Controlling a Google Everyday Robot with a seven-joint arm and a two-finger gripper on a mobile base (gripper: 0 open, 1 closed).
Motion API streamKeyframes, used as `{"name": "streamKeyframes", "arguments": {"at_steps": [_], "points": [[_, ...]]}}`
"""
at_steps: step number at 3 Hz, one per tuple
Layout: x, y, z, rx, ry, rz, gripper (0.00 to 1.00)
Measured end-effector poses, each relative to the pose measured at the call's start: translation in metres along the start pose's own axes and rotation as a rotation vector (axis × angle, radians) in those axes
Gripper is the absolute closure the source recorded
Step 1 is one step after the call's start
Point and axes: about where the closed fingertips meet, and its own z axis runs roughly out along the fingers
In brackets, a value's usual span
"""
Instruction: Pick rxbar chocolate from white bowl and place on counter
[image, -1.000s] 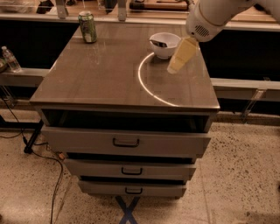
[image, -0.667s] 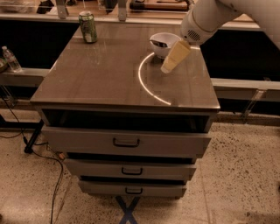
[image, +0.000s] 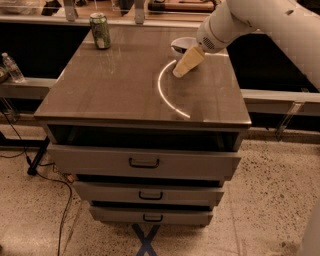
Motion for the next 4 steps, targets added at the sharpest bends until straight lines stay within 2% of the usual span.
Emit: {"name": "streamKeyframes", "arguments": {"at_steps": [2,3,4], "points": [[0.000,-0.025,0.022,0.040,-0.068,0.037,0.00],[0.001,-0.032,0.030,0.040,-0.096,0.058,0.00],[-0.005,-0.029,0.041,0.029,-0.118,0.064,0.00]]}}
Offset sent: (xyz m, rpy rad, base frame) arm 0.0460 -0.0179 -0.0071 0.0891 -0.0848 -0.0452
